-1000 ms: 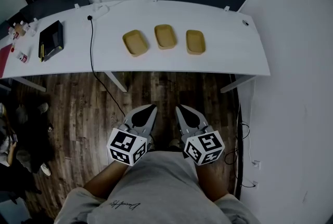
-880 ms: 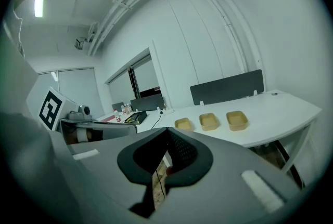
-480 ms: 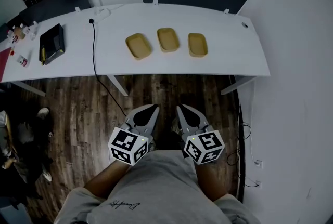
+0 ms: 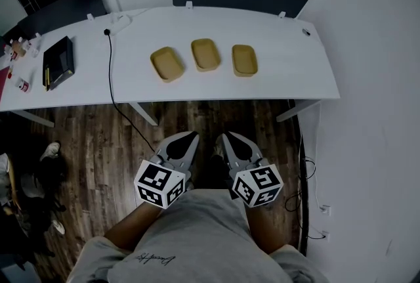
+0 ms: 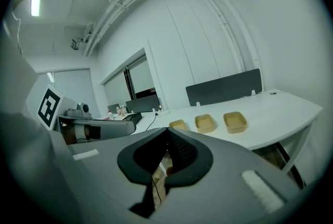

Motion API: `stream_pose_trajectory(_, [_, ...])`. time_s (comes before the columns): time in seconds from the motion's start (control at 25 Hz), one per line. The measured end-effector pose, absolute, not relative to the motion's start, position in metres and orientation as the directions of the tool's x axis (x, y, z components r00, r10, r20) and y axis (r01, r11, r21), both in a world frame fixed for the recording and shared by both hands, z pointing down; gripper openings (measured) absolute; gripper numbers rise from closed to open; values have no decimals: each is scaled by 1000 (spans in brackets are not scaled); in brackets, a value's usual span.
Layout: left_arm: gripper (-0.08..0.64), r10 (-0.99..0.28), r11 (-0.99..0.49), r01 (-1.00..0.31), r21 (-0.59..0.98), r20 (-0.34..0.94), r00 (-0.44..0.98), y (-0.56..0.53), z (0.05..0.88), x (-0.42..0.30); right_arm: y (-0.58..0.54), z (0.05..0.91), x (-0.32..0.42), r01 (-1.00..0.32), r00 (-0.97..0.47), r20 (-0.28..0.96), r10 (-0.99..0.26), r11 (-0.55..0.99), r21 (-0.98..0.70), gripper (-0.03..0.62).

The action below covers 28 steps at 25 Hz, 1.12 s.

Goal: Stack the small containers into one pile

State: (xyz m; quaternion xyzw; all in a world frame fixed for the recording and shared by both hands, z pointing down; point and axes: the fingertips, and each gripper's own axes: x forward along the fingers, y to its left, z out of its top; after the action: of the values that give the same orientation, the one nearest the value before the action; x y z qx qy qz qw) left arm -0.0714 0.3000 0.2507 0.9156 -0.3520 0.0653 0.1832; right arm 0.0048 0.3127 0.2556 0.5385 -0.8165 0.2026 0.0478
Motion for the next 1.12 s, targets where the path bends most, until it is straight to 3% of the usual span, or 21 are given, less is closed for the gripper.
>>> stream_pose_trajectory(1.12, [2,-647,-622,-720,306,317,694,59,267,89,66,272,179,-884,-454,355,-817,363,-294,15])
